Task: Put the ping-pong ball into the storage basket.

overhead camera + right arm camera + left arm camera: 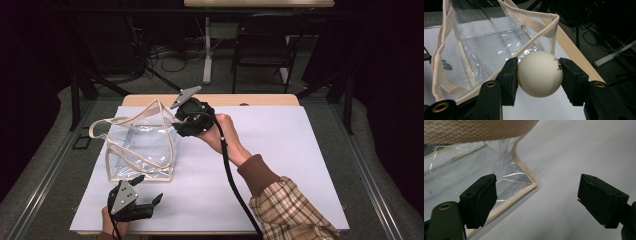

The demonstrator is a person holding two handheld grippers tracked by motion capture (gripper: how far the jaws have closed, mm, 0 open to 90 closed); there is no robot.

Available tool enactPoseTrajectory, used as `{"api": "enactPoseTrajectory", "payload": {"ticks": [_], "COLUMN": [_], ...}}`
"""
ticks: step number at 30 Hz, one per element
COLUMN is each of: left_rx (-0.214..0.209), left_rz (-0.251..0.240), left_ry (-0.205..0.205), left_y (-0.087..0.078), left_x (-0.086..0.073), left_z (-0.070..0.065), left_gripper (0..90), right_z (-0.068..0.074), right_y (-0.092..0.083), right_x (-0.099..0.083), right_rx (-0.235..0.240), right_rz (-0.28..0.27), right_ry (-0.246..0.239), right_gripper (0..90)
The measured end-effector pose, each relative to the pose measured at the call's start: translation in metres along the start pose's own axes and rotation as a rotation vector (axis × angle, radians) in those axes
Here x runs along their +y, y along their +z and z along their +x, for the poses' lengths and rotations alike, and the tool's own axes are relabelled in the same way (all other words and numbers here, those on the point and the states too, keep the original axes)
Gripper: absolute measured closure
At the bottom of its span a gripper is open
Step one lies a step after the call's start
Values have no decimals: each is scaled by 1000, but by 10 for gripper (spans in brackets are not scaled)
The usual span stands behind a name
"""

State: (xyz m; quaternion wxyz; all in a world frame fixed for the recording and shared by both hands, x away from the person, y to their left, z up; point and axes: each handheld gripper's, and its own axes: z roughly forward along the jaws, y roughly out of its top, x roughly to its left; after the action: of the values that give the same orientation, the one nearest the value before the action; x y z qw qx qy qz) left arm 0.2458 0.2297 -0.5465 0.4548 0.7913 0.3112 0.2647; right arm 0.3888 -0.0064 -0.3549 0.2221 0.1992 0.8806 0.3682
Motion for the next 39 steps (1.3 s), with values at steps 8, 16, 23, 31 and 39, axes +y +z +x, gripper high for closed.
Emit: {"api": "enactPoseTrajectory", "payload": {"ticks": [8, 16, 23, 31, 39], "left_rx": [0, 2, 0, 0, 0], "left_rz": [1, 0, 1, -1, -1], "left_ry": [1, 0, -1, -2, -1], "left_y": [1, 0, 1, 1, 1], "left_x": [0, 0, 0, 0, 0], "left_z": [0, 0, 0, 0, 0], "left_gripper": [161, 161, 161, 161, 161], "right_z": [2, 5, 8, 14, 20], "right_y": [1, 1, 4, 8, 12], "right_x": [4, 9, 13, 18, 21], "right_rx": [3, 7, 12, 20, 28], "right_rz": [-5, -9, -11, -14, -11], "right_ry": [-3, -15, -19, -31, -41], "right_gripper": [509, 509, 509, 509, 509]}}
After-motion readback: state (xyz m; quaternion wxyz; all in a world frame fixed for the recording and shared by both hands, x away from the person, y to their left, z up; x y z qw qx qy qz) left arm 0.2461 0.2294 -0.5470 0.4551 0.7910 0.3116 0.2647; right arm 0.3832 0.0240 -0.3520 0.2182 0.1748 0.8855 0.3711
